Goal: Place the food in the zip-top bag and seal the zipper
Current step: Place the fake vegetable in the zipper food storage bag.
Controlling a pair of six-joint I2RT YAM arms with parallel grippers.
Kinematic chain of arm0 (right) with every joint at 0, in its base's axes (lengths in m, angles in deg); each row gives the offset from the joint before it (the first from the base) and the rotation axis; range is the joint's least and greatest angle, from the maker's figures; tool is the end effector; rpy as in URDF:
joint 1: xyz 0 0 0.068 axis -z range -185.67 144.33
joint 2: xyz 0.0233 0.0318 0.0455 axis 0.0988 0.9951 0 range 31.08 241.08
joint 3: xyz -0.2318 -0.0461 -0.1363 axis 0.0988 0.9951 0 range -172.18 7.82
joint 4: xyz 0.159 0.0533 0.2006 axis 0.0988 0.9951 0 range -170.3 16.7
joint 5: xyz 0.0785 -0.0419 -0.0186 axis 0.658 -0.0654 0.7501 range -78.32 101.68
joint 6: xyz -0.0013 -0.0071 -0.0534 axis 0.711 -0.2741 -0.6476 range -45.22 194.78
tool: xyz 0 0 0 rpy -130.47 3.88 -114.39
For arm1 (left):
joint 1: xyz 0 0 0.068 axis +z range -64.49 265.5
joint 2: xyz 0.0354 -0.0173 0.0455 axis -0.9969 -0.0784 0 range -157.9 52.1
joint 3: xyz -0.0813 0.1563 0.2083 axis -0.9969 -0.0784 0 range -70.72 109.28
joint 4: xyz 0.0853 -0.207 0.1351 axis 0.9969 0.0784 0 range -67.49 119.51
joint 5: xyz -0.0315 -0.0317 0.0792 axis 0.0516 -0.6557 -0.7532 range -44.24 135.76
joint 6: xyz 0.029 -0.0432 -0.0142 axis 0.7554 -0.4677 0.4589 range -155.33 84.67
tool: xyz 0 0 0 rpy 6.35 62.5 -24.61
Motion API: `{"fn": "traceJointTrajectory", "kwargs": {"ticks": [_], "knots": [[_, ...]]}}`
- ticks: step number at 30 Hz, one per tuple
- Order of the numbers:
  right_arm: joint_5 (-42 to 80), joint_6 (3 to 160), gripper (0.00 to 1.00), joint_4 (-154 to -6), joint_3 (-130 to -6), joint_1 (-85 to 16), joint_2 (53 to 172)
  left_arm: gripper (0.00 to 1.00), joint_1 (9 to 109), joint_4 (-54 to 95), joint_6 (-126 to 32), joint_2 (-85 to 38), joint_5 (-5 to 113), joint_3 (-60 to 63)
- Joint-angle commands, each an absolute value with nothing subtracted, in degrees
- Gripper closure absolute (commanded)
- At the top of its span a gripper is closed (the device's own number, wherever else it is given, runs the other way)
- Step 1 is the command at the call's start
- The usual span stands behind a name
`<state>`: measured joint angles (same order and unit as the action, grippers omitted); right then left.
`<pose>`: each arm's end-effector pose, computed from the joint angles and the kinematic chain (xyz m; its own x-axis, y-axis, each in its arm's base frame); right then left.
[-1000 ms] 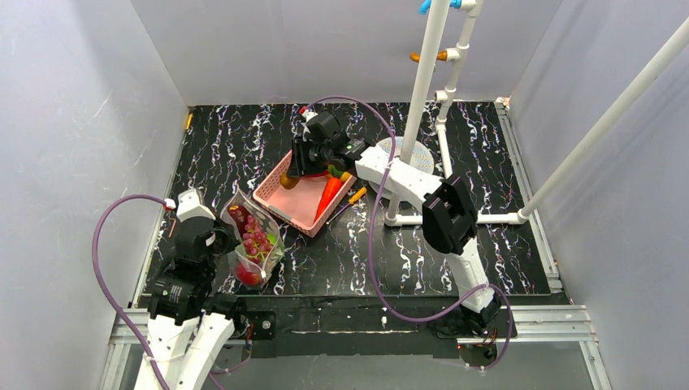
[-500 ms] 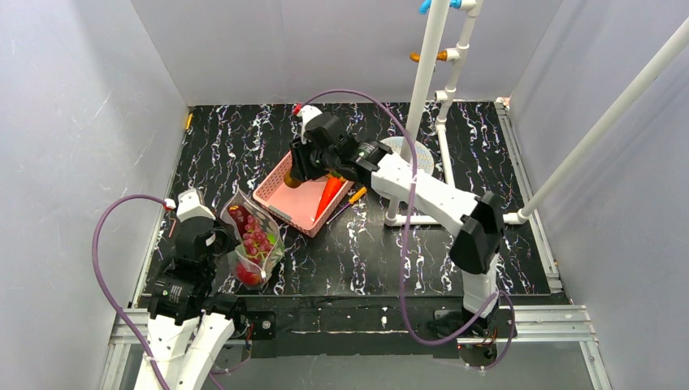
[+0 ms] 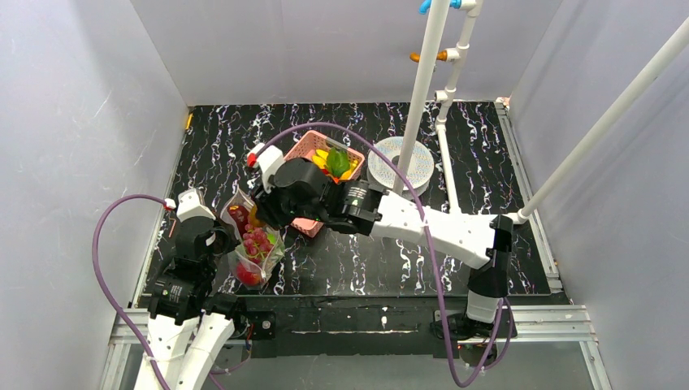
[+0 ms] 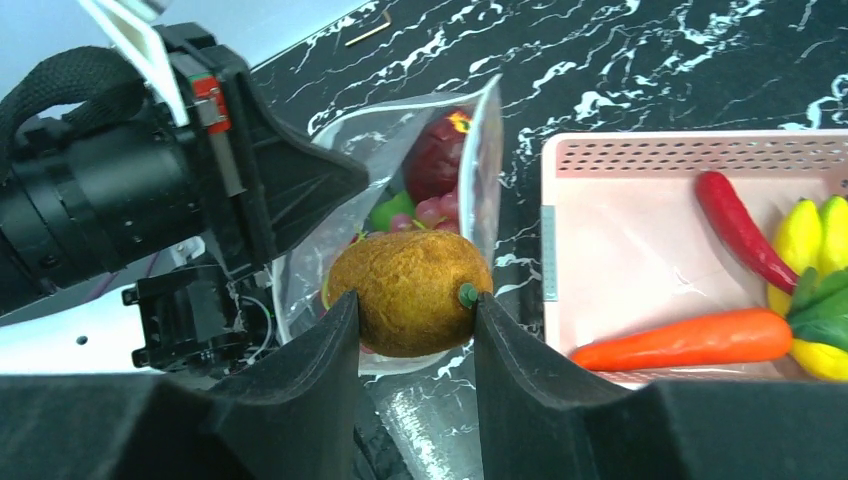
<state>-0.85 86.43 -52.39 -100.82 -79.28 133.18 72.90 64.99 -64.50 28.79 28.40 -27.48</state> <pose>0.1240 0.3943 0.4196 -0.2783 -0.2476 -0.9280 -0.8406 0.5303 0.1106 0.0874 -0.0086 0.3164 -0.2972 -0.4103 -0.8622 -0.2354 0.9066 -0.3502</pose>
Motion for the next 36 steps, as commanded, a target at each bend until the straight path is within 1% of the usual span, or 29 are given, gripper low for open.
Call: {"fn": "traceJointTrajectory", "kwargs": {"ticks": [1,4,7,12,13,16,23,28,33,36], "knots": [[-2.7,84.5,0.83,-51.7,-107.2,-80.6,137.5,1.00,72.8,65.6,-64.6,29.0,27.2,-26.8],[-4.3,83.3,0.70,-50.0,-110.8,-81.0,140.6,1.00,72.8,65.6,-64.6,29.1,27.2,-26.8],[-7.7,81.8,0.48,-49.7,-113.2,-81.0,142.8,1.00,72.8,65.7,-64.6,29.3,27.1,-26.8],[-12.9,79.2,0.20,-48.5,-117.1,-81.0,144.9,1.00,72.8,65.7,-64.6,29.6,27.0,-26.8],[-13.1,79.1,0.16,-48.6,-117.2,-81.0,144.9,1.00,72.8,65.6,-64.7,29.7,27.0,-26.8],[-13.3,78.8,0.07,-49.4,-116.3,-81.0,144.3,1.00,72.8,65.7,-64.7,29.7,26.9,-26.9],[-13.3,78.8,0.04,-51.6,-113.8,-81.0,142.3,1.00,72.8,65.5,-64.7,29.6,27.0,-27.0],[-8.6,80.7,0.03,-52.1,-113.6,-81.0,141.6,1.00,72.8,65.5,-64.7,29.6,27.0,-27.0],[-1.4,83.8,0.02,-52.3,-113.2,-81.0,140.2,1.00,72.8,65.5,-64.7,29.8,26.9,-27.0],[1.5,84.9,0.02,-53.7,-111.1,-81.0,138.5,1.00,72.8,65.4,-64.7,29.8,26.9,-27.0]]}}
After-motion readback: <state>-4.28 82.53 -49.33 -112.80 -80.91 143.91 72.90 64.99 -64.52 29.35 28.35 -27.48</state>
